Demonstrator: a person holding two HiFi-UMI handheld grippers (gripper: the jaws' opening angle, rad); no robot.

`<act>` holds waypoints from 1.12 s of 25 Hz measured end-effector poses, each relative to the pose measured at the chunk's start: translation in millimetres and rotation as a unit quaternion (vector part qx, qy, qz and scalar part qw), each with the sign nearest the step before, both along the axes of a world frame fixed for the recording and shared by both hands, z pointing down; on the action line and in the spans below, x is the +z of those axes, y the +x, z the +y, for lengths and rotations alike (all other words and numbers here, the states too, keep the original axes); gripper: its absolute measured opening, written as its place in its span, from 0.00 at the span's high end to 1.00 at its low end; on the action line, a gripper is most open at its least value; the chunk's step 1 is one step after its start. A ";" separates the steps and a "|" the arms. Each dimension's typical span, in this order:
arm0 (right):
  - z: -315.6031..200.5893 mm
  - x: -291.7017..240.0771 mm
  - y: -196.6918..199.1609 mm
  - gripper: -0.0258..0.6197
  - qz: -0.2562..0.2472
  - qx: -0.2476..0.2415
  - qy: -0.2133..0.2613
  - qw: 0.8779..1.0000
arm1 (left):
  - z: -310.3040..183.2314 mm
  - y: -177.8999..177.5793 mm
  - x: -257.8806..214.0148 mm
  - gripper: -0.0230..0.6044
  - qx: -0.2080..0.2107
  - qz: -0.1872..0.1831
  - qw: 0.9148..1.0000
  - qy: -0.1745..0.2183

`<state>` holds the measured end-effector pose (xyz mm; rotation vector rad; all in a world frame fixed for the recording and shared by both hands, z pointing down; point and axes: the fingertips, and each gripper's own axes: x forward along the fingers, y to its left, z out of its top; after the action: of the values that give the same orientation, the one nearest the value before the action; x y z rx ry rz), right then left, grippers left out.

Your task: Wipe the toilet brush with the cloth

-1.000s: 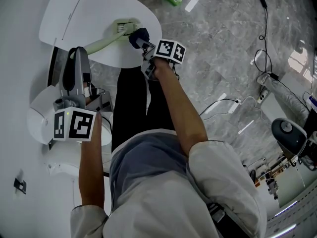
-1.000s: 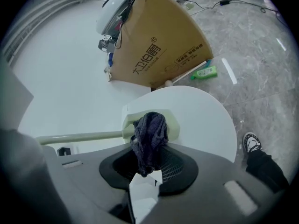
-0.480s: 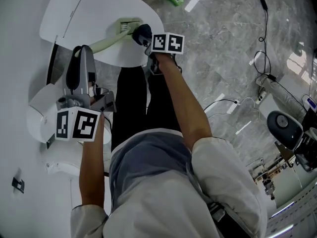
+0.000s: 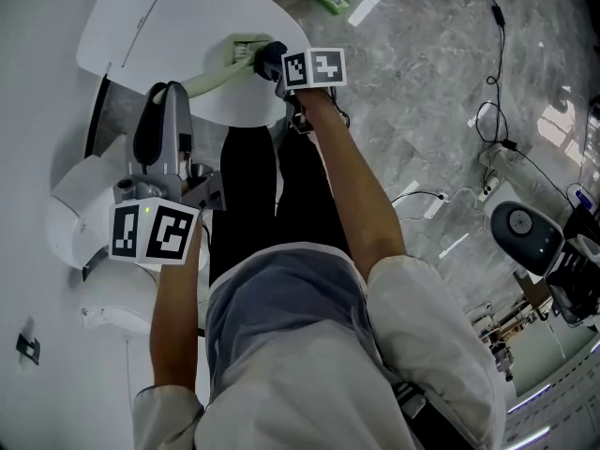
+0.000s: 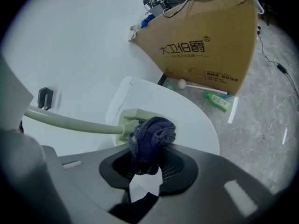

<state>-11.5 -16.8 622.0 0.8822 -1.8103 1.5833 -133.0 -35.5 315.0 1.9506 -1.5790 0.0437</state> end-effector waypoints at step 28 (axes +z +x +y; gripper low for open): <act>-49.7 -63.5 -16.5 0.82 -0.026 -0.020 0.069 0.997 | -4.3 -2.1 -8.1 0.96 -0.004 0.005 1.000 0.001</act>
<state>-28.0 -66.5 558.5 0.8673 -1.9807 1.4834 -135.0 -39.8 306.9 1.9419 -1.5819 0.0292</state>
